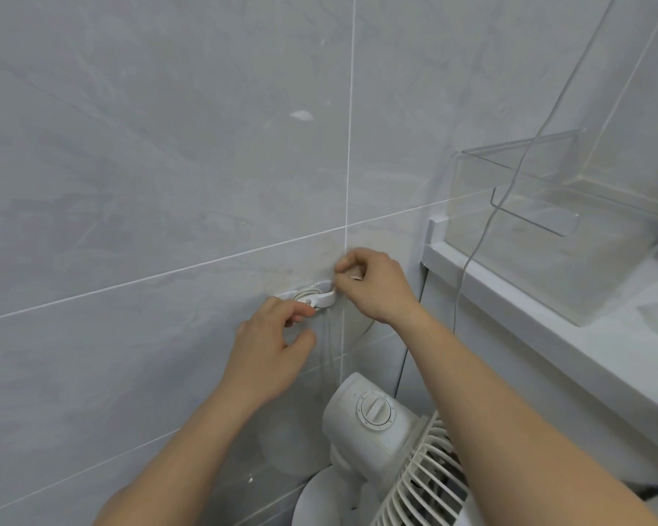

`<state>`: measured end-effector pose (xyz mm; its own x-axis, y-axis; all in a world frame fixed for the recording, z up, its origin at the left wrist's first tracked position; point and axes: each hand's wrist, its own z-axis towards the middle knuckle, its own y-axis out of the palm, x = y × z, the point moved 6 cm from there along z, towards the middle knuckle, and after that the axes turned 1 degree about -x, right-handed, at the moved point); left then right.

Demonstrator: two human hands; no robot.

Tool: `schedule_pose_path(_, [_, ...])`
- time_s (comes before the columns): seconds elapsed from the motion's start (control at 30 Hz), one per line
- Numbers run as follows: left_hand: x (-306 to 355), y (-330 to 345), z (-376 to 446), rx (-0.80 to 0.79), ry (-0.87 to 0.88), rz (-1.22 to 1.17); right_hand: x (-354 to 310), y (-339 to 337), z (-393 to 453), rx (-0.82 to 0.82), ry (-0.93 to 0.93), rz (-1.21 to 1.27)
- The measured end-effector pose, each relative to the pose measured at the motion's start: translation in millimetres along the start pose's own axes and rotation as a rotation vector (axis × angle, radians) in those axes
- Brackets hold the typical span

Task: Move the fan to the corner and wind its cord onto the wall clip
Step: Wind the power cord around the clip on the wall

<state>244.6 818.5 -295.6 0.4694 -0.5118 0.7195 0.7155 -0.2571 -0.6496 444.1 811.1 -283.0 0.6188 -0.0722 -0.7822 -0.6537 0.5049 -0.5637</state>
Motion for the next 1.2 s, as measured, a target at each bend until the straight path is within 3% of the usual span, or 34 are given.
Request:
schedule_pose_path(0.2, [1.2, 0.2, -2.5, -0.004, -0.008, -0.062, -20.1, 12.1, -12.0, -0.254, 0.089, 0.372])
schedule_pose_path(0.43, [8.4, -0.5, 0.5, -0.072, -0.073, -0.383, -32.8, 14.9, -19.3, -0.345, 0.099, 0.399])
schedule_pose_path(0.57, [-8.1, -14.3, 1.9, 0.013, -0.111, -0.214, -32.4, 16.8, -21.3, -0.362, 0.097, 0.406])
schedule_pose_path(0.7, [-21.6, -23.0, -8.2, -0.025, -0.046, 0.177, -33.8, 19.5, -21.7, -0.365, 0.094, 0.391])
schedule_pose_path(0.93, [-25.4, -36.5, -13.8, 0.133, -0.077, 0.346, -35.7, 20.1, -23.0, -0.368, 0.075, 0.393])
schedule_pose_path(1.2, [-30.3, 1.2, -20.9, -0.041, -0.100, 0.472, -20.4, 6.1, -24.3, -0.305, 0.107, 0.560])
